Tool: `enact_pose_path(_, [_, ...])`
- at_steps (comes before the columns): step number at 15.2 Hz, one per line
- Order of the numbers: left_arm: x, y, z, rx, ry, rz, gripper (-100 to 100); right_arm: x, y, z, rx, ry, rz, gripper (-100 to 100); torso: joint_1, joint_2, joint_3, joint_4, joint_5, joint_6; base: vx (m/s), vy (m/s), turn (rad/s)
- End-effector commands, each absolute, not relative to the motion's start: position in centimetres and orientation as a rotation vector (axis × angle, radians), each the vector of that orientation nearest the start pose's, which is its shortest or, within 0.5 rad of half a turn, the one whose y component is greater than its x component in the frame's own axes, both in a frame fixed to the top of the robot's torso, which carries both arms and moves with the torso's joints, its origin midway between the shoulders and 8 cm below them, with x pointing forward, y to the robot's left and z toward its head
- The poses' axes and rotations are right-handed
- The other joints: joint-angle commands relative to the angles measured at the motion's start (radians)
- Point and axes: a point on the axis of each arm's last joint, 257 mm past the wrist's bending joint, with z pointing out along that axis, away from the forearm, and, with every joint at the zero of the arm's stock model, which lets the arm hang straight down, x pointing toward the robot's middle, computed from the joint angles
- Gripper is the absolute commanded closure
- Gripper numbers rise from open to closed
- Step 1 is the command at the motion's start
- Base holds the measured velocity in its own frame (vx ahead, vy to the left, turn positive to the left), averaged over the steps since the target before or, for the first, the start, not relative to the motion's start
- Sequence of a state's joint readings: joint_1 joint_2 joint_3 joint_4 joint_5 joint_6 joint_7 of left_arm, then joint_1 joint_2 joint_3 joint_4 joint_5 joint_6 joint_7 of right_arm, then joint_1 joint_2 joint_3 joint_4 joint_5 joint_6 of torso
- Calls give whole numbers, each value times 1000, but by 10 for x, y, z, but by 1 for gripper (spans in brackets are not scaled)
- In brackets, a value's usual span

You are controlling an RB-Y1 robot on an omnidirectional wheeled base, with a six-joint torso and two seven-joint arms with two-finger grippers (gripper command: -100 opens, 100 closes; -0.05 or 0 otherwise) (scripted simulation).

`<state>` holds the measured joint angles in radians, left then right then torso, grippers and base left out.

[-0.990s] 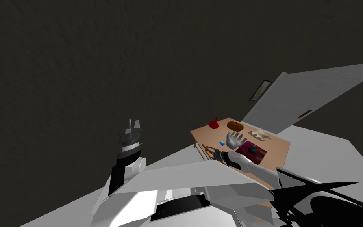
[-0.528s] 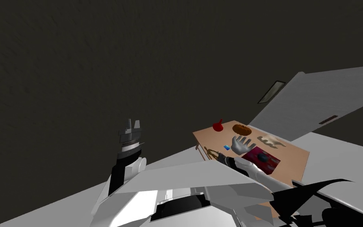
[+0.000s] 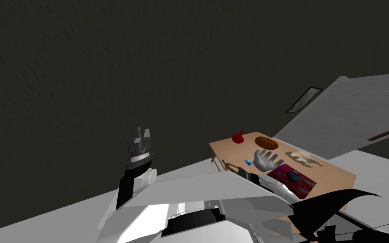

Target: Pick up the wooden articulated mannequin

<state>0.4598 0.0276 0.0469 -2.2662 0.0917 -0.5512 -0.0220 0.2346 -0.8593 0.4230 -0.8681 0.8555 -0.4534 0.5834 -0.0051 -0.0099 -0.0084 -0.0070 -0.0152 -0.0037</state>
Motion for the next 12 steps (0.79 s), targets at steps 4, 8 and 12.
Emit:
enact_pose_path(4, [336,298,42,-621,527,-1323,0,182,-515,-539,-881,2457,-129,-100,0,-1,-1,0,0,0,28,17,126])
enact_pose_path(8, [336,298,42,-621,527,-1323,0,154,-529,-539,-838,2474,-151,-100,0,-1,-1,0,0,0,32,13,118])
enact_pose_path(12, [336,298,42,-621,527,-1323,0,124,-542,-537,-795,2491,-180,-100,0,-1,-1,0,0,0,32,16,118])
